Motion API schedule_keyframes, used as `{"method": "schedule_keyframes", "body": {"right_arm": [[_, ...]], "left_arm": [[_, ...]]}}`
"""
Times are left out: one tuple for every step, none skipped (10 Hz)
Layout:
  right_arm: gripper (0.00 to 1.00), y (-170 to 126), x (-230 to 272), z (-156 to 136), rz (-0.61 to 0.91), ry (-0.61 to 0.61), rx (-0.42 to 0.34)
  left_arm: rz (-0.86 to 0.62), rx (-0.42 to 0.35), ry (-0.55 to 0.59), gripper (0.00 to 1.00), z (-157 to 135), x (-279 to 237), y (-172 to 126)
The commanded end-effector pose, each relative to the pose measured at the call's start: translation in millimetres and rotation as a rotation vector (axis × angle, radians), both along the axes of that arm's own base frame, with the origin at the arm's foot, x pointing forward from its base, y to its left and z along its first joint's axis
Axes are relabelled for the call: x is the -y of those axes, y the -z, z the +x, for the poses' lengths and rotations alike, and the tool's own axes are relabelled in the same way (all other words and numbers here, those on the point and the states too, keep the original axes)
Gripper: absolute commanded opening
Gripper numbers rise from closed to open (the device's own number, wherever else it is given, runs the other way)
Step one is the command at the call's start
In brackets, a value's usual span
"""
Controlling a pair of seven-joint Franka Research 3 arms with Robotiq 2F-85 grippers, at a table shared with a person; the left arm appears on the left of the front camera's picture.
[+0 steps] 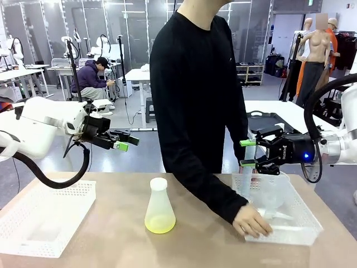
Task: Prepare the solutions needed for the experiment.
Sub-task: When the human places the Big flask in the center of the table, pick up the Big flask and place it in the left Organizing basket.
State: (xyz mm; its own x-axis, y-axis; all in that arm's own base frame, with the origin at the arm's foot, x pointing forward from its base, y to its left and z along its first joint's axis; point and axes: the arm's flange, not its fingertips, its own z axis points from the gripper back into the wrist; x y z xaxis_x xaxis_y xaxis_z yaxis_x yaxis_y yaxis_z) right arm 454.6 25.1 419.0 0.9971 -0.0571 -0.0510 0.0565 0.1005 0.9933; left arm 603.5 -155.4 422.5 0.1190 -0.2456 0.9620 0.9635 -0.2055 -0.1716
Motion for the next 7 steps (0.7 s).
{"method": "schedule_keyframes", "body": {"right_arm": [[0.61,-1,1,-1,-0.003,-0.005,0.002],[0.61,-1,1,-1,-0.003,-0.005,0.002],[0.61,-1,1,-1,-0.003,-0.005,0.002],[0.61,-1,1,-1,-0.003,-0.005,0.002],[0.61,-1,1,-1,-0.003,-0.005,0.002],[0.61,-1,1,-1,-0.003,-0.005,0.002],[0.61,-1,1,-1,-0.003,-0.005,0.002]], "left_arm": [[0.006,0.004,-0.008,1.00,-10,-2,-3],[0.000,0.000,0.000,1.00,0,0,0],[-0.018,0.111,0.064,1.00,0,20,0],[-0.062,0.162,0.112,1.00,-1,30,1],[-0.132,0.222,0.186,1.00,-1,34,3],[-0.179,0.322,0.271,1.00,-4,42,8],[-0.166,0.342,0.301,1.00,-3,47,13]]}}
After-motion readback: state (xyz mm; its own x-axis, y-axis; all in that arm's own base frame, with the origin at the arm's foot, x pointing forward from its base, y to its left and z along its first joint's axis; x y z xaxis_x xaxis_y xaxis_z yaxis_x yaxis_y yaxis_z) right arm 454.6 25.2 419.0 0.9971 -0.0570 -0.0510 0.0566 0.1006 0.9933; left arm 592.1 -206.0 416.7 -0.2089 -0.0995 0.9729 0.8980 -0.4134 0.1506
